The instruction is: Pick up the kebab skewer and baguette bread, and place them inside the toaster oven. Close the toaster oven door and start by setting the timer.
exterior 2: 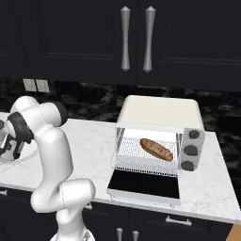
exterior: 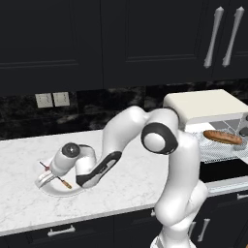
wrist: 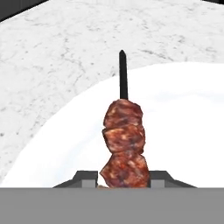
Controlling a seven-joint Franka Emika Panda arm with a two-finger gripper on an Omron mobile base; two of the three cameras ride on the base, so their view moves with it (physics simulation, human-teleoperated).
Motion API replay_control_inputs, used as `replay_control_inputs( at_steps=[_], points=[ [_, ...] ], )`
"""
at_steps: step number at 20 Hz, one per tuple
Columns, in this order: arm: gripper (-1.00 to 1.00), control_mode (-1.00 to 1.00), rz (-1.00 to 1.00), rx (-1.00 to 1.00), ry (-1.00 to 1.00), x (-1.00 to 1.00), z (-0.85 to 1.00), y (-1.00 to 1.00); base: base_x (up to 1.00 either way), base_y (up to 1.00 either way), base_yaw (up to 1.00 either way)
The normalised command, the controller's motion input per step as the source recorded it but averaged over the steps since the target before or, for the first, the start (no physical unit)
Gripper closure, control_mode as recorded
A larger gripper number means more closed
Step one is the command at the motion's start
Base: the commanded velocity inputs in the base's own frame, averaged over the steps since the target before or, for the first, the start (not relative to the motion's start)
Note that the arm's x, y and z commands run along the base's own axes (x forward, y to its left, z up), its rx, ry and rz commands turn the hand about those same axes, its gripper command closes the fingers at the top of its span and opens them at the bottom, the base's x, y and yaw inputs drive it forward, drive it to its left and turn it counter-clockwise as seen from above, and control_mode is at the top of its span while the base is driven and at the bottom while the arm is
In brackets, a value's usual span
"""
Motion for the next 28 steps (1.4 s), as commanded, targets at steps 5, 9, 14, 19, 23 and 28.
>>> replay_control_inputs(
  at_steps=[5, 9, 14, 19, 23, 28],
  points=[
    [1.0, -1.0, -0.12, 0.0, 0.02, -0.71, 0.64, -0.33, 0.0, 0.0, 0.0],
    [1.0, -1.0, -0.08, 0.0, 0.09, -0.3, 0.88, -0.56, 0.0, 0.0, 0.0],
    [1.0, -1.0, -0.1, 0.0, 0.17, -0.1, 0.93, -0.58, 0.0, 0.0, 0.0],
    [1.0, -1.0, -0.13, 0.0, 0.25, 0.0, 1.0, -0.53, 0.0, 0.0, 0.0],
    [1.0, -1.0, -0.13, 0.0, 0.28, 0.0, 1.0, -0.45, 0.0, 0.0, 0.0],
    [1.0, -1.0, -0.12, 0.0, 0.27, 0.0, 1.0, -0.41, 0.0, 0.0, 0.0]
  ],
)
